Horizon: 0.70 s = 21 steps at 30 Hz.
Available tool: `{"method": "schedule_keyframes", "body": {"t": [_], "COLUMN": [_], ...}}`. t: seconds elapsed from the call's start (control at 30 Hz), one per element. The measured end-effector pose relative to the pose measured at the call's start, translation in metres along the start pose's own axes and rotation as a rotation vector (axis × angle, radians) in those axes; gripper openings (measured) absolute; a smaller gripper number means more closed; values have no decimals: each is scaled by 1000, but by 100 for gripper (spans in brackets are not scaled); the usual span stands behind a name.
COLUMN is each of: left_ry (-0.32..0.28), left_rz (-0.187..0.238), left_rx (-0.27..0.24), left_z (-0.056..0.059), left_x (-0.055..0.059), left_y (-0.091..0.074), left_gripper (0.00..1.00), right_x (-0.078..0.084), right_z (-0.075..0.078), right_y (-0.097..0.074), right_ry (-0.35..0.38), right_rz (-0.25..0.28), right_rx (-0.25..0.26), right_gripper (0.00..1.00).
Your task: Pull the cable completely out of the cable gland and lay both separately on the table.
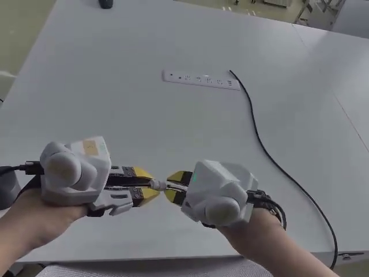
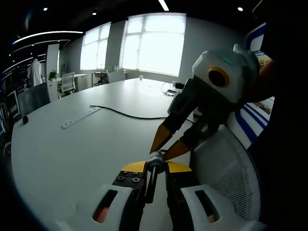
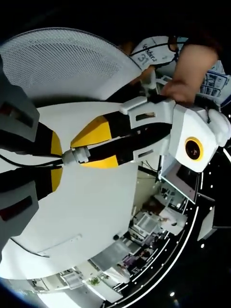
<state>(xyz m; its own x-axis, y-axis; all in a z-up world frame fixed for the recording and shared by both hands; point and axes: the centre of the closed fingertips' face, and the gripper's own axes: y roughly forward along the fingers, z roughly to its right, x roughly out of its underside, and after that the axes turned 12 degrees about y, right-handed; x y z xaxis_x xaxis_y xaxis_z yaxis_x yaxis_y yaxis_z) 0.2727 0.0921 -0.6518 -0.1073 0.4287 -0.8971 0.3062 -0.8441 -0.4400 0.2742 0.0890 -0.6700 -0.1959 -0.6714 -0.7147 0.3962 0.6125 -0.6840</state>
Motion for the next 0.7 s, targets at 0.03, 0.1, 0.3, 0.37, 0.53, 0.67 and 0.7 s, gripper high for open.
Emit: {"method": "schedule_keyframes", "body": {"t": [0.03, 0.1, 0.3, 0.37, 0.53, 0.67, 0.7], "left_ry": [1, 1, -1, 3, 5, 10, 11], "left_rz": [-2, -2, 4, 5, 8, 11, 12], "left_rx": [2, 3, -1, 1, 3, 6, 6], "left_z": [0, 0, -2, -1, -1, 1, 1], "left_x": [1, 1, 1, 0, -1, -5, -5], "left_y": [0, 0, -1, 0, 1, 2, 2], "left_gripper": [15, 15, 15, 15, 15, 15, 15], "right_x": [1, 1, 0, 1, 7, 14, 15], "right_z": [1, 1, 3, 4, 8, 11, 11], "right_y": [0, 1, 2, 2, 2, 0, -1], "right_ry": [1, 4, 29, 57, 96, 149, 165], "right_rz": [-1, 0, 16, 15, -7, -12, -12], "right_rx": [4, 6, 25, 20, 31, 36, 36], "right_gripper": [2, 1, 0, 0, 0, 0, 0]}}
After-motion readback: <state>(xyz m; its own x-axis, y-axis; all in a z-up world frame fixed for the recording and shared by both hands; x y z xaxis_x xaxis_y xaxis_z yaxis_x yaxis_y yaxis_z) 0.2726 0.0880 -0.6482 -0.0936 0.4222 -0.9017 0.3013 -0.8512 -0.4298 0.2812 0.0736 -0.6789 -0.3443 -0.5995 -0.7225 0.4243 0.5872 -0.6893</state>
